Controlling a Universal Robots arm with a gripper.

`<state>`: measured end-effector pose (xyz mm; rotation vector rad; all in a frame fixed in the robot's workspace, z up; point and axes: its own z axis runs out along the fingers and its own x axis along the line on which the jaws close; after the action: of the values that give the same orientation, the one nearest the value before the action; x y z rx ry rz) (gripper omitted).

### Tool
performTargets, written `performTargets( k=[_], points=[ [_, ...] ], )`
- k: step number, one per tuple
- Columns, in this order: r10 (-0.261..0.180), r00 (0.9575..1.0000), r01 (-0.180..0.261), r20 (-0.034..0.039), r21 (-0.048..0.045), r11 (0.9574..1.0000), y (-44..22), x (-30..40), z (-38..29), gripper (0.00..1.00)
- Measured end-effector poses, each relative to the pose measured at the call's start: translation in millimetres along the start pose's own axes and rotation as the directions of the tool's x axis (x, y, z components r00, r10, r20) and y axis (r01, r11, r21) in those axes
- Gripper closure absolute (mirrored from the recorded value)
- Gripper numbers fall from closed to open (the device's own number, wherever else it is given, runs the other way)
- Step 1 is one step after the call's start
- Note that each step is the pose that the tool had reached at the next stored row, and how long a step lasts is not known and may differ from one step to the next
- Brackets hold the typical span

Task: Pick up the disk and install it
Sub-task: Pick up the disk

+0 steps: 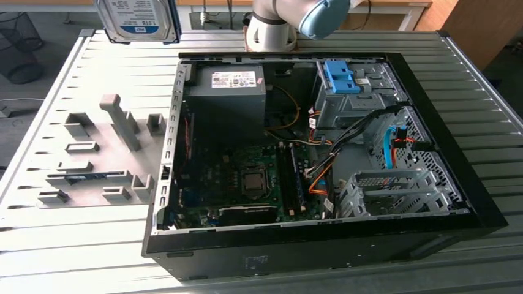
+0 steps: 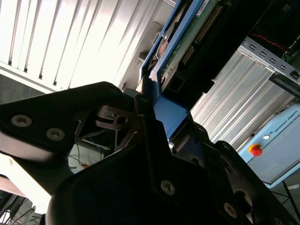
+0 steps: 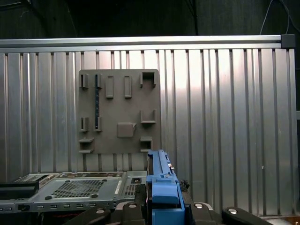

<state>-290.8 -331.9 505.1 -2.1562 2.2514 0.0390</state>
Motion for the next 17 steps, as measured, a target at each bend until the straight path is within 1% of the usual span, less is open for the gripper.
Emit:
performTargets(
  k=[5, 12, 14, 17],
  points=[
    [0.000, 1.0000, 0.000, 0.0000, 0.0000, 1.0000, -2.5, -0.1, 0.0, 0.63],
    [0.000, 1.0000, 0.000, 0.0000, 0.0000, 1.0000, -2.7, 0.1, 0.0, 0.63],
    [0.000, 1.0000, 0.000, 0.0000, 0.0000, 1.0000, -2.7, 1.3, 0.0, 0.63],
    [0.000, 1.0000, 0.000, 0.0000, 0.0001, 1.0000, -2.8, 5.1, -0.1, 0.63]
  ],
)
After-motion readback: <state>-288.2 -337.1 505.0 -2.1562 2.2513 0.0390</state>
